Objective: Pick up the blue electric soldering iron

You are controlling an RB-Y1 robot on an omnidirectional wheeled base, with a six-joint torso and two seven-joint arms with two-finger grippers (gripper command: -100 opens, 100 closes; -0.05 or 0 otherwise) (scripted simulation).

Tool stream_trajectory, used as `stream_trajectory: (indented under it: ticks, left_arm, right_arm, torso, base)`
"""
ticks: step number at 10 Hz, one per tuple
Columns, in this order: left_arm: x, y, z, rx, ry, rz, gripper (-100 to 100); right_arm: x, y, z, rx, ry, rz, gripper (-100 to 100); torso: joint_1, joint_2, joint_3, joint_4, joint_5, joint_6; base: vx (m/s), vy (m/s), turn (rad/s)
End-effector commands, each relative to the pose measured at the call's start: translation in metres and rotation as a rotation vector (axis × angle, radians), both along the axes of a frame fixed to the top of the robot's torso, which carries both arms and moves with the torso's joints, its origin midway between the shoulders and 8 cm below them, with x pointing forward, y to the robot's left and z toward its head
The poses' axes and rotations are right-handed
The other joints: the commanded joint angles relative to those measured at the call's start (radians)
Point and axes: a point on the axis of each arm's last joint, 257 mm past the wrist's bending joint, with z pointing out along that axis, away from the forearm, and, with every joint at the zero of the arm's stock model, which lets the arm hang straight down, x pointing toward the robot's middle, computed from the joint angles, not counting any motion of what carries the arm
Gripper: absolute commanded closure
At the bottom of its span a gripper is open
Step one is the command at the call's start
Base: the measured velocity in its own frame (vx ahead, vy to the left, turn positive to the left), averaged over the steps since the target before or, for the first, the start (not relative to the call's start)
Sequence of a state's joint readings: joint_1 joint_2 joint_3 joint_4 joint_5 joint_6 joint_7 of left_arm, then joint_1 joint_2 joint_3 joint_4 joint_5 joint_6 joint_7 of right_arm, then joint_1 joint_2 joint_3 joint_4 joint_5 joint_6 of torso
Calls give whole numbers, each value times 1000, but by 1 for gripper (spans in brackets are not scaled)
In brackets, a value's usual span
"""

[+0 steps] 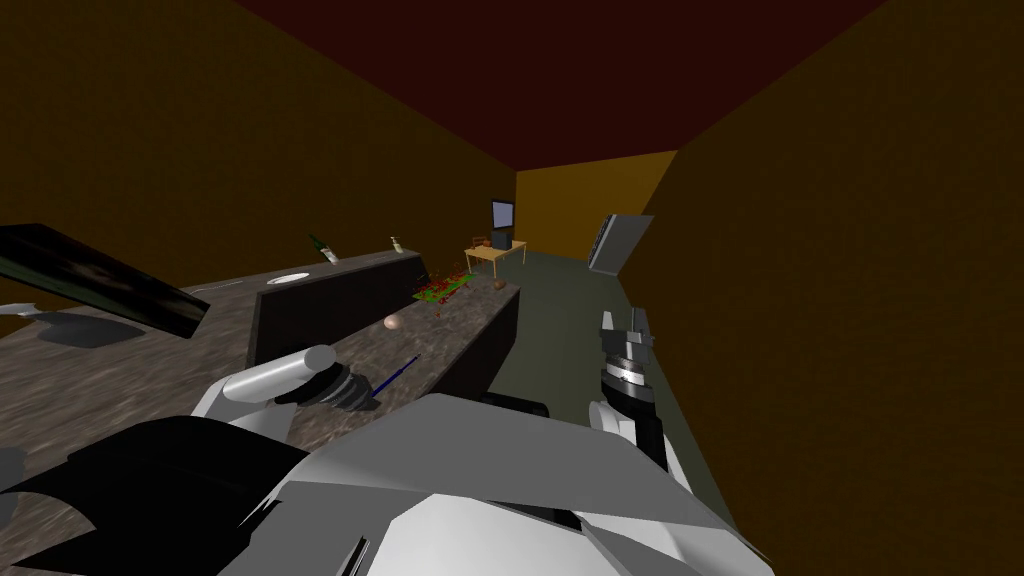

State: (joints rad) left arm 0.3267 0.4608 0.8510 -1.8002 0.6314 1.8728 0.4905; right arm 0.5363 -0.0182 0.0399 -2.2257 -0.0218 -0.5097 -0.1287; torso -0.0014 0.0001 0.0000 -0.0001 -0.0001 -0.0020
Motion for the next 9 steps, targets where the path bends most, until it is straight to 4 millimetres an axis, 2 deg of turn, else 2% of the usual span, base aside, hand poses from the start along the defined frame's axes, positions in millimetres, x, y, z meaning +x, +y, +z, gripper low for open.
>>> stream_trajectory:
  ticks: [1, 2, 6, 7, 8, 9]
  left_arm:
    - [0, 0, 0, 0, 0, 0, -100]
    - [1, 0, -1, 1, -2, -1, 100]
    - [1, 1, 0, 2, -2, -1, 100]
    - [1, 1, 0, 2, -2, -1, 0]
    - [0, -1, 8, 2, -1, 0, 100]
    - [-1, -1, 13, 2, -1, 0, 100]
  right_arm:
    - [0, 0, 0, 0, 0, 0, 0]
    - [0, 0, 0, 0, 0, 0, 0]
    - [0, 0, 0, 0, 0, 0, 0]
    - [0, 0, 0, 0, 0, 0, 0]
    - [0, 0, 0, 0, 0, 0, 0]
    - [0, 0, 0, 0, 0, 0, 0]
  torso:
    - [0, 0, 0, 0, 0, 0]
    - [0, 0, 0, 0, 0, 0]
    - [1, 0, 0, 0, 1, 0]
    - [1, 0, 0, 0, 1, 0]
    - [1, 0, 0, 0, 1, 0]
    - [1, -1, 0, 0, 0, 0]
  base:
    - [0, 0, 0]
    - [0, 0, 0]
    - [0, 0, 0]
    - [0, 0, 0]
    - [0, 0, 0]
    - [8, 6, 2]
